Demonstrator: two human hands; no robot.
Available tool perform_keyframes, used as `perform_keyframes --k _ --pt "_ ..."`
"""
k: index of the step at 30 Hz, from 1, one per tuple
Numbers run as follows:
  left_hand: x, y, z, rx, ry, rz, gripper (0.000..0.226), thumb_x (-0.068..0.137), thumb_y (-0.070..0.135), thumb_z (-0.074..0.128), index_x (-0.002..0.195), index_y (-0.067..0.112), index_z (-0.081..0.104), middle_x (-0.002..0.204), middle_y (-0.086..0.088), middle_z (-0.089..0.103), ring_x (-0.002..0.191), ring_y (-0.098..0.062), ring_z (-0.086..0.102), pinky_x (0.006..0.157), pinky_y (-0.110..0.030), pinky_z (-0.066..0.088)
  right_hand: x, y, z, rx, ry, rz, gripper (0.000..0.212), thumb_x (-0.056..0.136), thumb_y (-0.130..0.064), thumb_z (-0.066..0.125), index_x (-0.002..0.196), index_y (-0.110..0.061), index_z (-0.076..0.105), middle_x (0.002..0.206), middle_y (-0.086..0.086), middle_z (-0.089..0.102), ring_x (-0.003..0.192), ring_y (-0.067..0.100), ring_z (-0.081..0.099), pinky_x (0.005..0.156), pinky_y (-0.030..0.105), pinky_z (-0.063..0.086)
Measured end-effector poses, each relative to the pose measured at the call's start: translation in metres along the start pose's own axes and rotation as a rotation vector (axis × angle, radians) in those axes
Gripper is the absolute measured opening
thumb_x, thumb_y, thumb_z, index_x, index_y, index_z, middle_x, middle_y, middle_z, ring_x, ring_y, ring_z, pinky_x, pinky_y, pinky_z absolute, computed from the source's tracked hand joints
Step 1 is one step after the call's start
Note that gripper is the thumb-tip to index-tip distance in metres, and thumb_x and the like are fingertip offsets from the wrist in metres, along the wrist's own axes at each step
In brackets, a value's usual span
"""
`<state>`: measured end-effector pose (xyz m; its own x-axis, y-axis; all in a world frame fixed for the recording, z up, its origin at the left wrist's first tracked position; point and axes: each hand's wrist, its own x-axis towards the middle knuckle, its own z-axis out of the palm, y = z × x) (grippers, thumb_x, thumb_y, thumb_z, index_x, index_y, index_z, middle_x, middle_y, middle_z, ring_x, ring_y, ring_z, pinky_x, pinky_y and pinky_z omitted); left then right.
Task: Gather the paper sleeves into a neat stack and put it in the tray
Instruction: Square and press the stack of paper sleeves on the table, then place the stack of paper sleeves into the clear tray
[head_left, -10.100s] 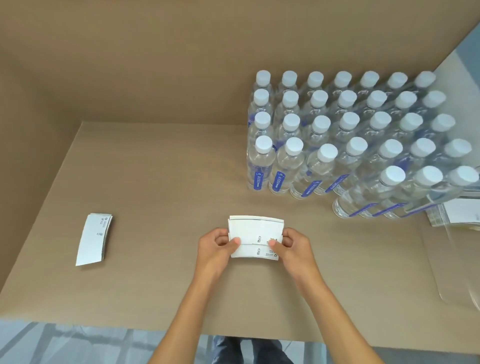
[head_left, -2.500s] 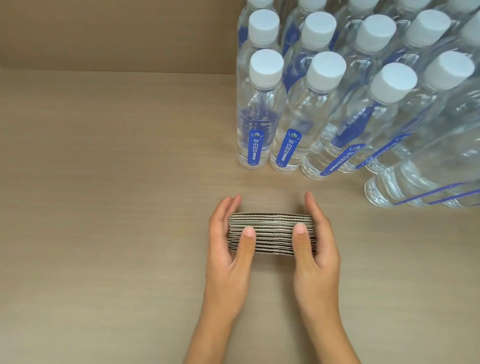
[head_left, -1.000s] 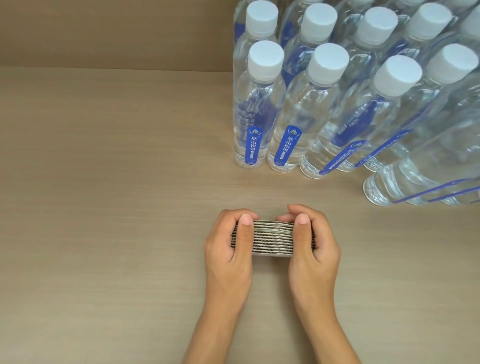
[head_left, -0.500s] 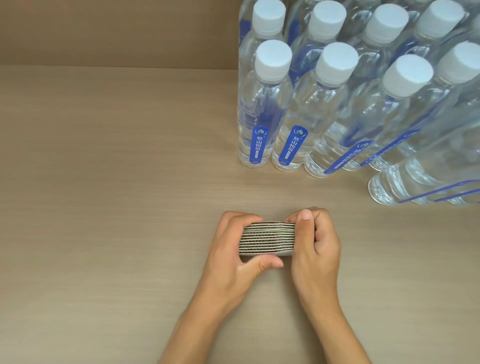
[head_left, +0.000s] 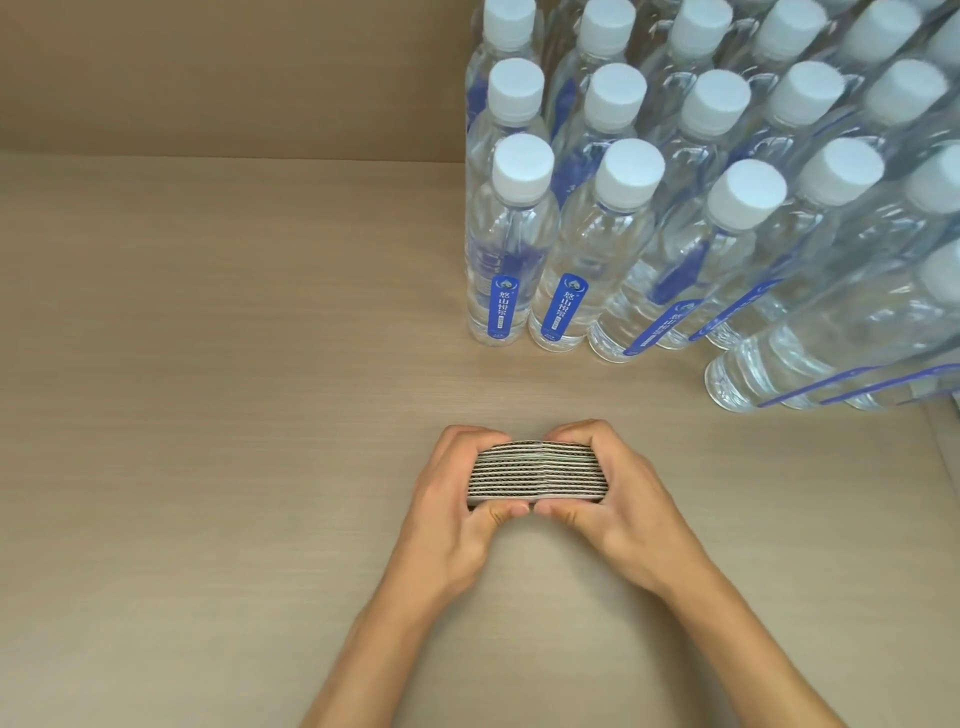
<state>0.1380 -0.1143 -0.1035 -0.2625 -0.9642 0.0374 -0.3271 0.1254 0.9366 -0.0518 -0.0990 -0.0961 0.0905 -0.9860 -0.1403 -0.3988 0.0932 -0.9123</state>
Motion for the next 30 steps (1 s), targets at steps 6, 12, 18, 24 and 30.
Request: perform_keyframes --k 6,12,18,24,30 --pt "0.006 0.019 -0.009 -0.239 0.078 -0.289 0.065 0.055 -0.001 0.089 0.105 0.031 0.063 0.09 0.02 0.076 0.082 0.007 0.07 0.071 -0.008 0.052 -0.004 -0.01 -0.001 0.278 0.122 0.148 0.05 0.057 -0.017 0.091 0.096 -0.035 0.066 0.09 -0.015 0.075 0.078 -0.002 0.069 0.069 0.012 0.052" --pt "-0.015 0.066 0.013 -0.702 0.282 -0.545 0.056 0.059 0.009 0.089 0.111 0.012 0.069 0.105 -0.009 0.079 0.098 -0.028 0.075 0.079 -0.035 0.06 -0.027 -0.034 -0.004 0.758 0.219 0.281 0.041 0.069 -0.014 0.085 0.108 -0.01 0.071 0.106 0.018 0.076 0.095 0.031 0.073 0.08 0.039 0.059" --pt "-0.059 0.116 0.031 -0.853 0.367 -0.683 0.045 0.069 0.012 0.086 0.111 0.004 0.071 0.11 -0.016 0.077 0.102 -0.028 0.075 0.078 -0.027 0.06 -0.07 -0.072 -0.016 0.836 0.253 0.41 0.031 0.074 -0.016 0.081 0.104 -0.009 0.073 0.105 0.02 0.076 0.1 0.039 0.073 0.085 0.047 0.059" --pt "-0.072 0.14 0.033 -0.783 0.36 -0.708 0.039 0.064 0.022 0.088 0.1 0.014 0.076 0.104 -0.013 0.079 0.098 -0.029 0.076 0.083 -0.039 0.057 -0.093 -0.095 -0.022 0.844 0.283 0.488 0.041 0.074 -0.023 0.084 0.108 -0.005 0.07 0.106 0.02 0.077 0.103 0.042 0.071 0.095 0.057 0.055" --pt "-0.057 0.157 0.049 -0.806 0.344 -0.711 0.042 0.068 0.012 0.083 0.107 0.004 0.071 0.103 -0.016 0.078 0.099 -0.033 0.074 0.092 -0.047 0.056 -0.101 -0.101 -0.042 1.018 0.39 0.495 0.045 0.076 -0.018 0.083 0.111 0.006 0.066 0.108 0.026 0.075 0.099 0.036 0.073 0.084 0.041 0.059"
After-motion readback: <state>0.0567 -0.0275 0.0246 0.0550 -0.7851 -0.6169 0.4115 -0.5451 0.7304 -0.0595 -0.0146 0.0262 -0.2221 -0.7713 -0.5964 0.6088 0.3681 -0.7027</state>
